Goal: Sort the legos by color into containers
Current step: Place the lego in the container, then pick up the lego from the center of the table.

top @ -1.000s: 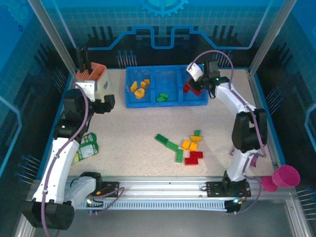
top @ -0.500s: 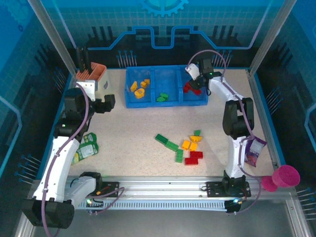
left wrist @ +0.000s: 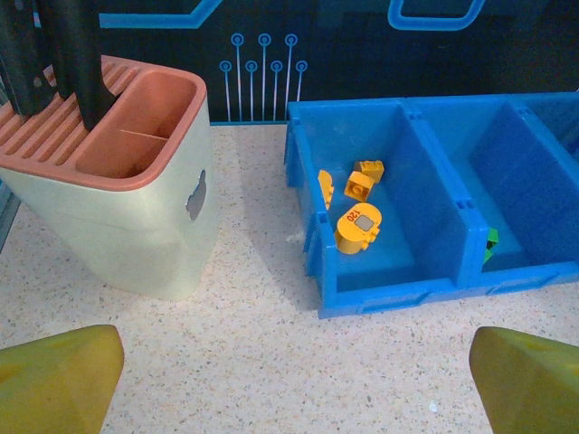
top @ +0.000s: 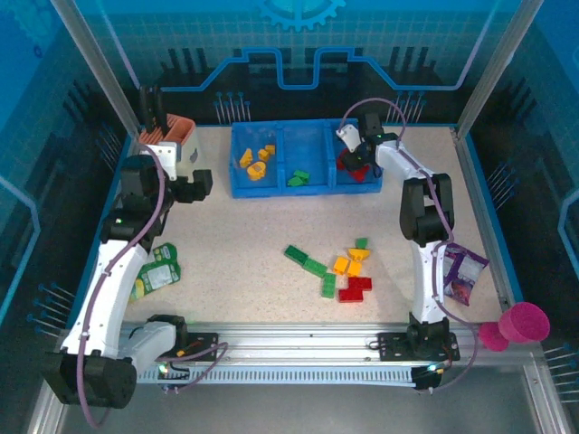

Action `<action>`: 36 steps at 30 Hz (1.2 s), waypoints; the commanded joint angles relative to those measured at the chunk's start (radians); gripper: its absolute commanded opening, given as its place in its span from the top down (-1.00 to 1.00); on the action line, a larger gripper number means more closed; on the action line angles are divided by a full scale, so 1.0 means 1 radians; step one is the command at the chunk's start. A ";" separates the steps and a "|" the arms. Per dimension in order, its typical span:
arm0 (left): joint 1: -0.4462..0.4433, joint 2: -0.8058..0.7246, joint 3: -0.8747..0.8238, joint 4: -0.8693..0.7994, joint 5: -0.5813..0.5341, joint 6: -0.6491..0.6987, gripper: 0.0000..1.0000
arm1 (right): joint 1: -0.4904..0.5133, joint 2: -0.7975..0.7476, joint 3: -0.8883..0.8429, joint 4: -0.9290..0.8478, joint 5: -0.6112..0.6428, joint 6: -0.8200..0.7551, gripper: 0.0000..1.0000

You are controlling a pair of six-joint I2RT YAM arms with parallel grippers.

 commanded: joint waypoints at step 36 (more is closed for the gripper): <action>0.011 -0.107 -0.022 0.027 0.069 -0.072 -0.99 | 0.585 -1.109 -0.867 -0.121 0.026 0.111 -0.14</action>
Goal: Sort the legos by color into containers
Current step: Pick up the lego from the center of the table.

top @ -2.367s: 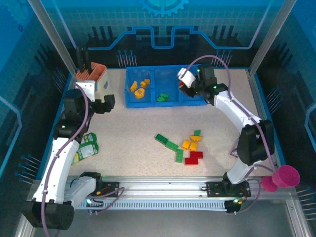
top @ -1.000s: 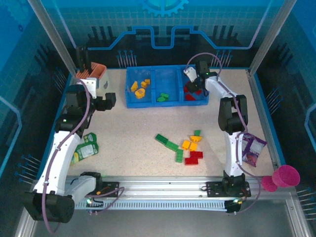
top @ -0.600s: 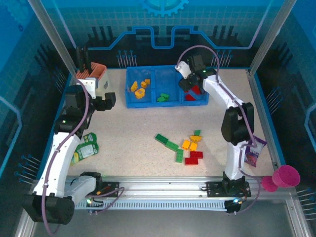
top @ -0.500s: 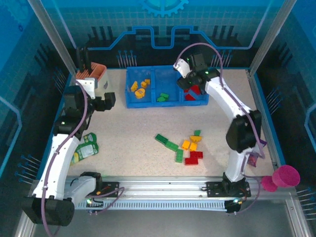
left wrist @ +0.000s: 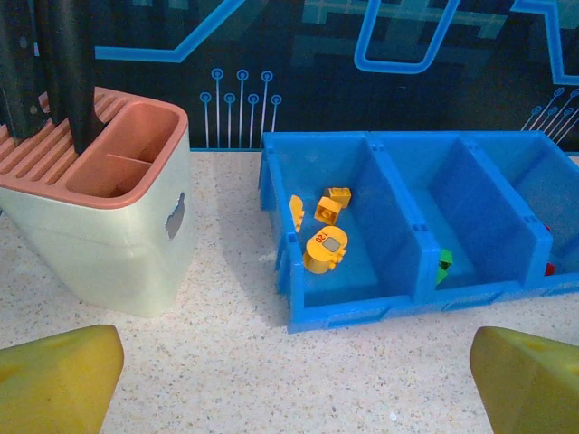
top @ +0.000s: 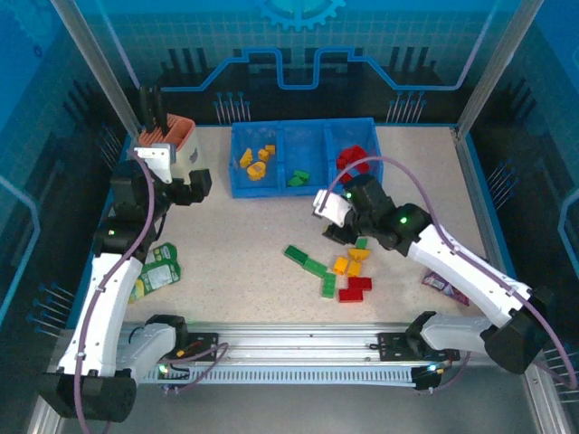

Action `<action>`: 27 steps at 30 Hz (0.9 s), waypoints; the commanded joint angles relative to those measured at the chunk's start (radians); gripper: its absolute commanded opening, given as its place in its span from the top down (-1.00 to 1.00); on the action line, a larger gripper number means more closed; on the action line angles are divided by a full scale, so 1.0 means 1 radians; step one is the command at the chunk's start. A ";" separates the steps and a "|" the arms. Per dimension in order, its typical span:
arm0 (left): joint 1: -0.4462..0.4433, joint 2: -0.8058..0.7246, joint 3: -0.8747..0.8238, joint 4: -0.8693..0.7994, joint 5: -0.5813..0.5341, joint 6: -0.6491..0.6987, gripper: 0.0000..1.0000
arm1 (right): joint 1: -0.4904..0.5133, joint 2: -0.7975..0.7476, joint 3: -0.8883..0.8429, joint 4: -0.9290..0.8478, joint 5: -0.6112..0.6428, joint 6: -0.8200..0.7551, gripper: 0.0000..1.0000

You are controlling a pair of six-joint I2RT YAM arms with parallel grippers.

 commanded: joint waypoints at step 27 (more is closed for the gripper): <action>0.010 -0.045 -0.035 0.025 0.011 -0.002 -0.99 | 0.177 0.632 0.095 0.194 0.048 0.309 -0.54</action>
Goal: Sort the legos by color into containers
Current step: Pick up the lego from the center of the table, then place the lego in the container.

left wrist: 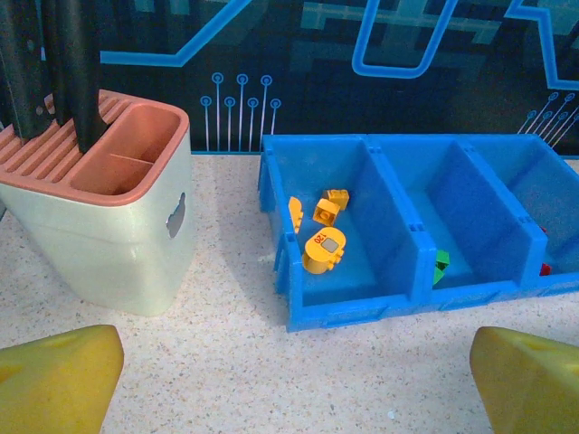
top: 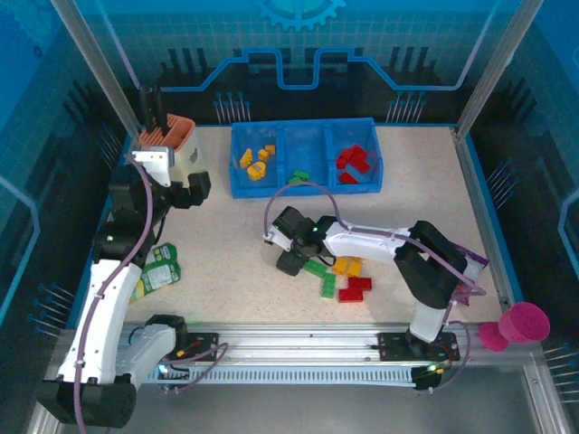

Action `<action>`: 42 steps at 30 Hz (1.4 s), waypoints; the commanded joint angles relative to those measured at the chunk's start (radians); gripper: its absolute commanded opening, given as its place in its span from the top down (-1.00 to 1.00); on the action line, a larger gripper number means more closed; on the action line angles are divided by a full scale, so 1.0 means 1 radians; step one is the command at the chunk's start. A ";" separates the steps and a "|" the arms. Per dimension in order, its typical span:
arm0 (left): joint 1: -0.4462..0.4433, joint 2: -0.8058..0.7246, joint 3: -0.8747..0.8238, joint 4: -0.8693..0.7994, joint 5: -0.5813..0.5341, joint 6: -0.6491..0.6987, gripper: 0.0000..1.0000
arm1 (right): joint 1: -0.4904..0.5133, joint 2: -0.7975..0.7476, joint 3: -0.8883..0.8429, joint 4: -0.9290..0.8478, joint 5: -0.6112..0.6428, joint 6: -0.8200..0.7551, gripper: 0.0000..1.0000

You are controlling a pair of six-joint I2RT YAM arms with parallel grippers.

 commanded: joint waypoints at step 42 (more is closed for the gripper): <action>-0.048 0.186 0.098 -0.133 -0.039 0.047 -0.98 | -0.435 0.597 1.003 -0.012 -0.067 -0.285 0.45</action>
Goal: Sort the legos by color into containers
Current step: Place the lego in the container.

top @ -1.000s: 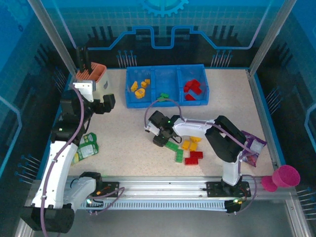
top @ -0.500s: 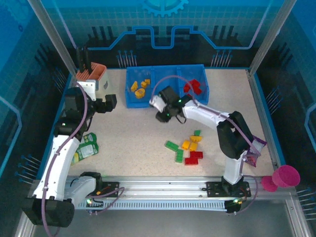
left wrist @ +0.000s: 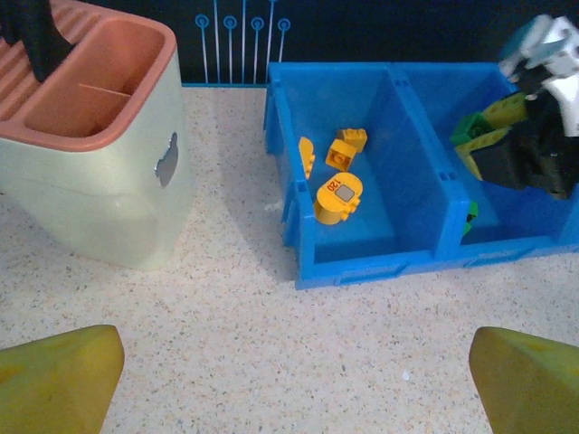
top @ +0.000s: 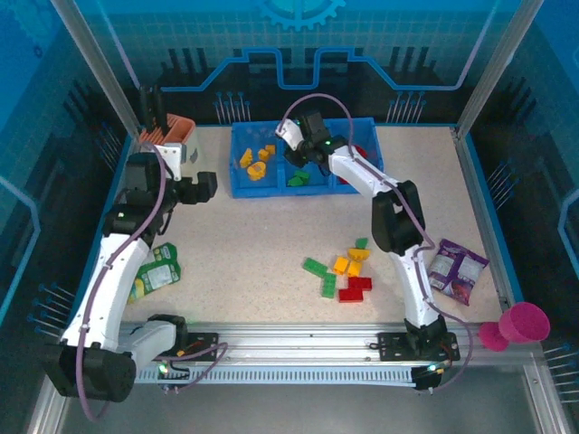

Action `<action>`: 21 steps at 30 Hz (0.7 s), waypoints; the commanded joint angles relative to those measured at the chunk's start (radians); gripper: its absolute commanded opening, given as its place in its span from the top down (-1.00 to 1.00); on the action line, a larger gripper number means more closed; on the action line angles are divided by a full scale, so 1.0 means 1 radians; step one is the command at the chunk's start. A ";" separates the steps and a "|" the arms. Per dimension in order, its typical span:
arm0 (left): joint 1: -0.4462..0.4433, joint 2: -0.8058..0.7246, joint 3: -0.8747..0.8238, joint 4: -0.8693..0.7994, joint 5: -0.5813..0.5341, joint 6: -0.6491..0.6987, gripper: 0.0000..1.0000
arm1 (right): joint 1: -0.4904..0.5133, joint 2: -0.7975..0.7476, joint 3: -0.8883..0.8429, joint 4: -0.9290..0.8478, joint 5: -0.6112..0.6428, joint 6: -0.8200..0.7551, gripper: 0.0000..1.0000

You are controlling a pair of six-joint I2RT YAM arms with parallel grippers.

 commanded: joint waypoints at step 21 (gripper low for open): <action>-0.381 0.199 -0.122 -0.003 0.211 0.512 -0.99 | -0.041 -0.094 -0.082 0.041 -0.046 -0.055 -0.30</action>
